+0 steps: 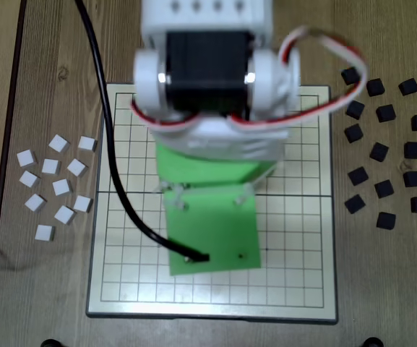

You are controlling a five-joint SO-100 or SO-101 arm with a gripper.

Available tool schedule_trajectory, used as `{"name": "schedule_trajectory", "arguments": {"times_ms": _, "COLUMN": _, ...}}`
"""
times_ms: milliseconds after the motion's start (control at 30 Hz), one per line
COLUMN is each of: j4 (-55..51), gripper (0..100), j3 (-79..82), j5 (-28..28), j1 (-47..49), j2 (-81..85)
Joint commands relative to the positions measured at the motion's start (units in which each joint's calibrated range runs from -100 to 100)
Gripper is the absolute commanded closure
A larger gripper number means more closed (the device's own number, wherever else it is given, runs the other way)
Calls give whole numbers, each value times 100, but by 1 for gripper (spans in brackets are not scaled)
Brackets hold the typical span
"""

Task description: Grasp a White stone and put it on the board on position (0,0).

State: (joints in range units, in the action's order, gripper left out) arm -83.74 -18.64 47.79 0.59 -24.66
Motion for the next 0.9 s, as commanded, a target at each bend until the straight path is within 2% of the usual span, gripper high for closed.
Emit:
{"name": "schedule_trajectory", "arguments": {"times_ms": 0, "j4": -47, "gripper": 90, "j3": -513, "j5": 5, "j1": 54, "j2": 528}}
{"name": "schedule_trajectory", "arguments": {"times_ms": 600, "j4": 44, "gripper": 89, "j3": -348, "j5": -10, "j1": 27, "j2": 528}}
{"name": "schedule_trajectory", "arguments": {"times_ms": 867, "j4": 441, "gripper": 89, "j3": 1246, "j5": 122, "j1": 109, "j2": 1580}}
